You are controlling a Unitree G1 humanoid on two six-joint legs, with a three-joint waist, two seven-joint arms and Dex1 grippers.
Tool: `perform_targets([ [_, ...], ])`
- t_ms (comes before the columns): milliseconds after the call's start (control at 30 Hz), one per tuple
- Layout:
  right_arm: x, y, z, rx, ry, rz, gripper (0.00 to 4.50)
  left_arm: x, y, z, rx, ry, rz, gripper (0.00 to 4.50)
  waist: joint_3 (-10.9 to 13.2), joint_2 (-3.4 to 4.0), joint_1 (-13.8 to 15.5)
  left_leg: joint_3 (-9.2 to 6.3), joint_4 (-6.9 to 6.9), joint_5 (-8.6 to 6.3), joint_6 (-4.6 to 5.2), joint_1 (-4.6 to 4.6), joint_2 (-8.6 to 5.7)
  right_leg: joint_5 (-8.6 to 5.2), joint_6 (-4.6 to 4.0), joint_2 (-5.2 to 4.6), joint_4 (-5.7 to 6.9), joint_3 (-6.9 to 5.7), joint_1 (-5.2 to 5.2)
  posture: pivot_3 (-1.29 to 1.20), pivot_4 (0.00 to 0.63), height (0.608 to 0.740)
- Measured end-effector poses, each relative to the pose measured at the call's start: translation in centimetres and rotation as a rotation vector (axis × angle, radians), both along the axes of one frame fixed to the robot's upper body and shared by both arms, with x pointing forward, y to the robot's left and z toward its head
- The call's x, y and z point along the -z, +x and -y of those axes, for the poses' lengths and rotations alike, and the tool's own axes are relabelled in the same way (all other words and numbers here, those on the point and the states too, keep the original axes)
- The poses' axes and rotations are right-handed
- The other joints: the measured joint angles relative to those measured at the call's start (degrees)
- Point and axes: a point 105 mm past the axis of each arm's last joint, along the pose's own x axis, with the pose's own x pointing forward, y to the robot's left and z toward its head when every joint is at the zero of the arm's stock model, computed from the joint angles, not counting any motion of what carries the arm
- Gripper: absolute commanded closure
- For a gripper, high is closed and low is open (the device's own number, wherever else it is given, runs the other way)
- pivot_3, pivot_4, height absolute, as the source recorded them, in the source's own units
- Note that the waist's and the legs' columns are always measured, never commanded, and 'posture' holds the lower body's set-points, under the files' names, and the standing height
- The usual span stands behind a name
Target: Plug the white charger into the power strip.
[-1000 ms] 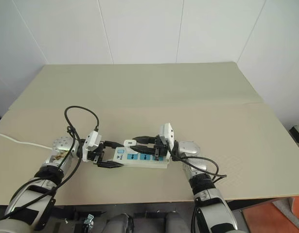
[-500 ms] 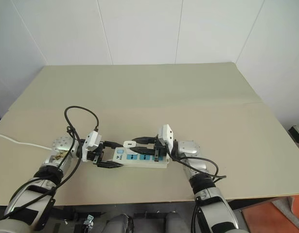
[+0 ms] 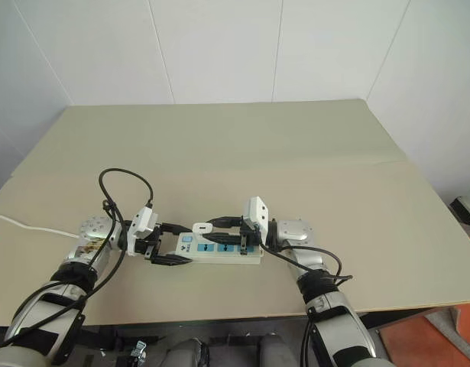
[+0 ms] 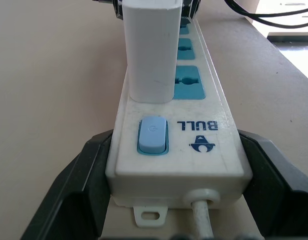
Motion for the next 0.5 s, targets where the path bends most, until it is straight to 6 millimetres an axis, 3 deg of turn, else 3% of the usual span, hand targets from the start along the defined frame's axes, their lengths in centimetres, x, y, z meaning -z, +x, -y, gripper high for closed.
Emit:
perform_targets([
  [200,0.13,0.04,-0.03,0.006,-0.005,0.004,3.37,0.01,-0.01,0.00,0.000,0.000,0.000,1.23,0.00,-0.01,0.00,0.00,-0.04,0.00,0.00,0.05,0.00,0.00,0.00,0.00,-0.04,0.00,0.06,0.00,0.150,0.740],
  [500,-0.15,0.66,0.10,0.046,0.000,0.024,0.37,0.06,-0.05,0.38,0.009,-0.012,-0.003,1.23,0.00,-0.04,0.20,-0.01,-0.18,0.00,0.00,0.10,0.00,0.00,0.00,0.00,-0.31,-0.02,0.20,0.00,0.150,0.740],
])
